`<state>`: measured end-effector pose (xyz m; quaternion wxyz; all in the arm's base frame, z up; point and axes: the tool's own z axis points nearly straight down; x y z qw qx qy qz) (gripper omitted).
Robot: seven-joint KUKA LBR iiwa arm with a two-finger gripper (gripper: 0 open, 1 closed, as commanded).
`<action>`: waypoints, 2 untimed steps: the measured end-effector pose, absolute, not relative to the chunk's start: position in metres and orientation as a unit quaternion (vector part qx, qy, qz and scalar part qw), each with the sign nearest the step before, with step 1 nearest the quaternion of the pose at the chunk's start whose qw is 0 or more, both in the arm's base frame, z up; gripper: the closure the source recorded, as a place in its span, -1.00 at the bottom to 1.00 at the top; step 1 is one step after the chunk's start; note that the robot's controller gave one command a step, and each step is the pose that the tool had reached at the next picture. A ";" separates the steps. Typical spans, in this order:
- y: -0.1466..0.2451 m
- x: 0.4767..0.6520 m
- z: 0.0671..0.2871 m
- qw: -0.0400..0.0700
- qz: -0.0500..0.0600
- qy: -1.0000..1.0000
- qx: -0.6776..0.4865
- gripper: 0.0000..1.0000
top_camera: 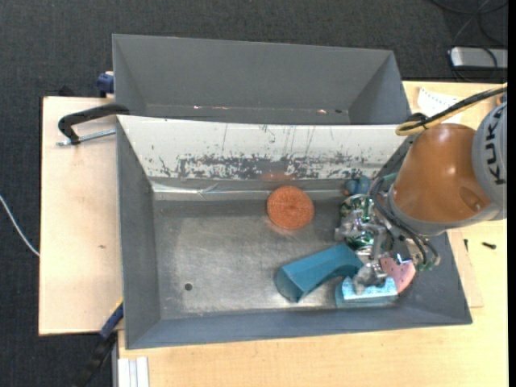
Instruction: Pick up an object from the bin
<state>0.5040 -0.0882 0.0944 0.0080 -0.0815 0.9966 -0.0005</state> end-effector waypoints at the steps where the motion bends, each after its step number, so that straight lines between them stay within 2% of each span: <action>1: -0.090 0.505 0.103 0.006 -0.002 0.997 -0.081 1.00; 2: -0.088 0.511 0.105 0.019 -0.003 0.997 -0.081 -1.00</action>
Offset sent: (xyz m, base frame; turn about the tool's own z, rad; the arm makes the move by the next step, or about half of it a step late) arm 0.0000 0.0000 0.0000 0.0000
